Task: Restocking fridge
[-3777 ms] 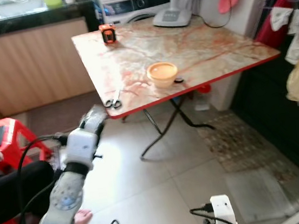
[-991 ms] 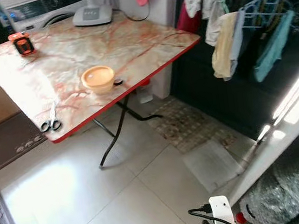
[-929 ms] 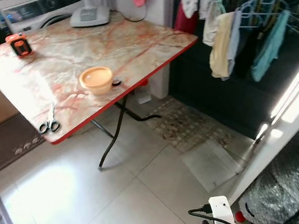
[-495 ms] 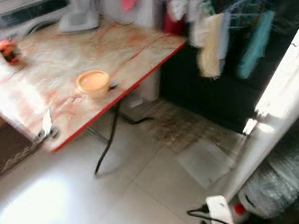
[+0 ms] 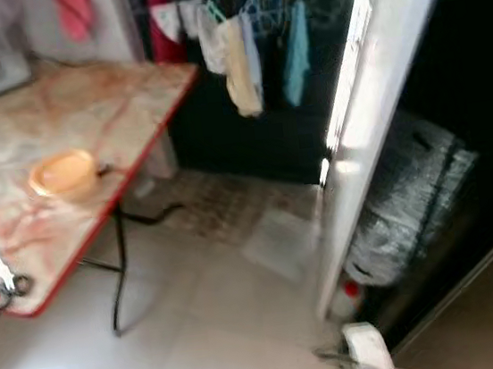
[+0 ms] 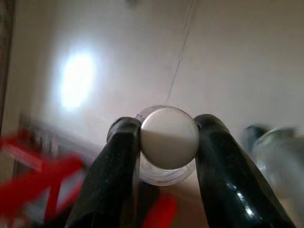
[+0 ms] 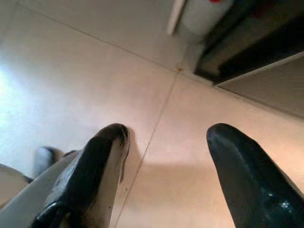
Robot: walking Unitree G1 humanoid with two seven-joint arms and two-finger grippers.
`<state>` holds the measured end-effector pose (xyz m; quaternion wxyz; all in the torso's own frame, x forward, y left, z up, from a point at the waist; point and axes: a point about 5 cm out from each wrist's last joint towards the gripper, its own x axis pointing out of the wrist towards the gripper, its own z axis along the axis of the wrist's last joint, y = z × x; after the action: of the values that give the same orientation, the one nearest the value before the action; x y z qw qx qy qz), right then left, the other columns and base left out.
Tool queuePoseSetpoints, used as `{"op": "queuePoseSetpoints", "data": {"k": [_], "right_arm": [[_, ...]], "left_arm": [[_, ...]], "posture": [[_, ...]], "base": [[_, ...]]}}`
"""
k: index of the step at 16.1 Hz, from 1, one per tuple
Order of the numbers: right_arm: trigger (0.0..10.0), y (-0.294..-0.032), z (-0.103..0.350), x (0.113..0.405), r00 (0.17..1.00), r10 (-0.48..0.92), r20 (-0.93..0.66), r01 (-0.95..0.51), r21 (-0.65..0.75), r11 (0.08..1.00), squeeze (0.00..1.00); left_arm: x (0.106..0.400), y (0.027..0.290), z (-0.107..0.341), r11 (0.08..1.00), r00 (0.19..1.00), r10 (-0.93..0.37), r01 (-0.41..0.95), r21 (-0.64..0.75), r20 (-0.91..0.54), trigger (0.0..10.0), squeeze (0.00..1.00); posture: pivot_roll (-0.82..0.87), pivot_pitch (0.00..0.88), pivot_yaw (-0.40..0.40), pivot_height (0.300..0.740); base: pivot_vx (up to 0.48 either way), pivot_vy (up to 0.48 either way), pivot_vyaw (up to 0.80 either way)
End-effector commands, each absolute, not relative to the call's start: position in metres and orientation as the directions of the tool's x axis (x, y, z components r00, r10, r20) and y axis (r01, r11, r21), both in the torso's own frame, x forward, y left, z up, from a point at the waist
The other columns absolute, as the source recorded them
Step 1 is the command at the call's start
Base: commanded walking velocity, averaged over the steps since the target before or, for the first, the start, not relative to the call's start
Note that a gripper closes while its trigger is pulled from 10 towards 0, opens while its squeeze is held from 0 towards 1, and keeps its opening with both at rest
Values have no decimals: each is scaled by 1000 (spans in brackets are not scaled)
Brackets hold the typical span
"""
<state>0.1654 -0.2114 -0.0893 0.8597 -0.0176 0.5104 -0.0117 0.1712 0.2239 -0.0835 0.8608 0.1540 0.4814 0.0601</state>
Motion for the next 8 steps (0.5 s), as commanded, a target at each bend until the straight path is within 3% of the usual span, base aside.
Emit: {"op": "queuePoseSetpoints", "data": {"k": [1, 8], "right_arm": [[10000, -204, -85, 178, 512, -21, -859, -12, -32, 999, 0], [10000, -206, -84, 180, 514, -23, -857, -16, -37, 999, 0]], "left_arm": [[158, 228, -88, 946, 490, 256, 51, 320, -834, 10000, 0], [159, 224, -89, 952, 495, 236, 54, 300, -837, 10000, 0]], "posture": [[-77, 0, -6, 740], [-73, 0, -11, 740]], "base": [[0, 0, -775], [0, 0, -775]]}}
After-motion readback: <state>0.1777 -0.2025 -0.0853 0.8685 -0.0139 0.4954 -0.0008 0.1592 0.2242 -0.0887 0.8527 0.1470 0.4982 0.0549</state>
